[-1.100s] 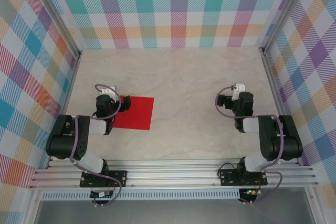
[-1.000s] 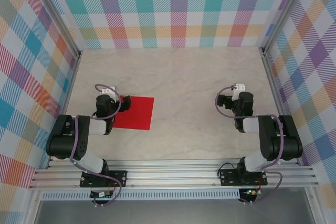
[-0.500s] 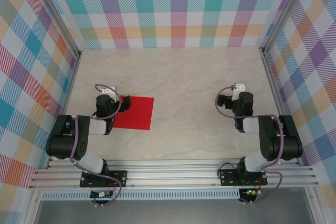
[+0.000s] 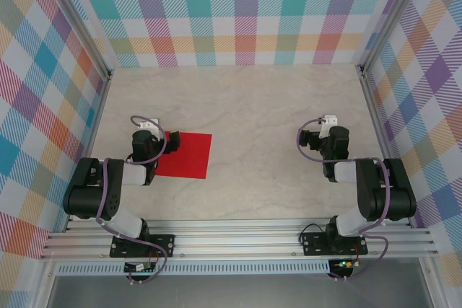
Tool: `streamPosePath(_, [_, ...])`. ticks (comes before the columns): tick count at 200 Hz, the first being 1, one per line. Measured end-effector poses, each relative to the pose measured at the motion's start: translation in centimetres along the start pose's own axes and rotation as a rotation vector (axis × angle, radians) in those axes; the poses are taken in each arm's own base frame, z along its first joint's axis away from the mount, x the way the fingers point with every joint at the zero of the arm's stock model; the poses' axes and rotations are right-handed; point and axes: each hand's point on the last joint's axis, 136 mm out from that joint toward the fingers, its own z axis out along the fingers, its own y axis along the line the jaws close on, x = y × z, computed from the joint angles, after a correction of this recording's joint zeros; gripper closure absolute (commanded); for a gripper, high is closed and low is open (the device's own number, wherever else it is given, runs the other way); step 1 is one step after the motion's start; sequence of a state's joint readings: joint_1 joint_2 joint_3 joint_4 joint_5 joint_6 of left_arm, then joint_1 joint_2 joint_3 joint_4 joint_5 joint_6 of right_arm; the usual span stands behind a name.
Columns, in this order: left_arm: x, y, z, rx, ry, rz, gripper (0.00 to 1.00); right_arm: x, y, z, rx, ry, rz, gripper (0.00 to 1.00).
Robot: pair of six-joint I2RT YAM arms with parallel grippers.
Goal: Fold a paper plane with a square sheet of paper (pick it up from the middle)
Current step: Move the square sheet of paper to the center of the table.
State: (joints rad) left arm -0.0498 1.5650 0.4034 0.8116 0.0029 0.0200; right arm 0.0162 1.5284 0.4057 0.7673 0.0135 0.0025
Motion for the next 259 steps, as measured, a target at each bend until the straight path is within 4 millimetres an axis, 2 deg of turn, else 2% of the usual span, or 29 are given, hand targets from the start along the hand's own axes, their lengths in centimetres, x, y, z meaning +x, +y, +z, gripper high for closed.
streamPosePath(24, [-0.8,0.0,-0.8,-0.004,-0.008,-0.004,0.0,-0.1,0.3,-0.3,-0.016,0.015,0.002,0.0])
streamPosePath(45, [-3.7,-0.2,-2.9,-0.001,-0.077,-0.022,0.0,-1.4,0.5,-1.1,-0.015,0.063,0.026,0.0])
streamPosePath(58, [-5.9,0.0,-4.9,-0.008,-0.139,-0.057,0.0,-3.9,0.5,-1.5,-0.008,0.093,0.071,0.0])
streamPosePath(76, [-8.5,0.0,-7.8,-0.006,-0.197,-0.103,0.0,-8.9,1.0,-2.3,-0.014,0.107,0.161,0.0])
streamPosePath(87, [-9.8,-0.1,-9.1,-0.002,-0.215,-0.133,0.0,-11.9,2.0,-2.9,-0.062,0.11,0.217,0.0])
streamPosePath(99, [-10.9,-0.1,-10.4,-0.003,-0.22,-0.183,0.0,-13.8,3.8,-3.6,-0.161,0.126,0.27,0.0])
streamPosePath(108, [-11.3,0.3,-11.4,-0.02,-0.219,-0.234,0.0,-14.2,5.4,-4.0,-0.249,0.156,0.322,0.0])
streamPosePath(126, [-11.1,1.3,-13.2,-0.073,-0.211,-0.351,0.0,-12.7,8.8,-4.2,-0.403,0.269,0.416,0.0])
streamPosePath(139, [-10.1,2.1,-14.3,-0.117,-0.193,-0.441,0.0,-10.3,11.8,-4.0,-0.484,0.397,0.458,0.0])
streamPosePath(159, [-8.6,2.5,-15.4,-0.138,-0.154,-0.532,0.0,-6.8,17.4,-4.1,-0.58,0.584,0.452,0.0])
streamPosePath(182, [-6.5,2.0,-15.6,-0.124,-0.07,-0.592,0.0,-4.4,24.2,-5.1,-0.673,0.719,0.386,0.02])
streamPosePath(215, [-2.2,1.2,-14.8,-0.131,0.129,-0.633,0.0,-2.0,32.9,-5.5,-0.762,0.839,0.312,0.04])
streamPosePath(235, [0.2,1.0,-14.6,-0.152,0.231,-0.646,0.0,-0.4,37.2,-4.7,-0.767,0.89,0.271,0.08])
streamPosePath(259, [1.3,1.1,-15.0,-0.172,0.275,-0.663,0.0,1.8,41.3,-4.0,-0.763,0.947,0.246,0.12])
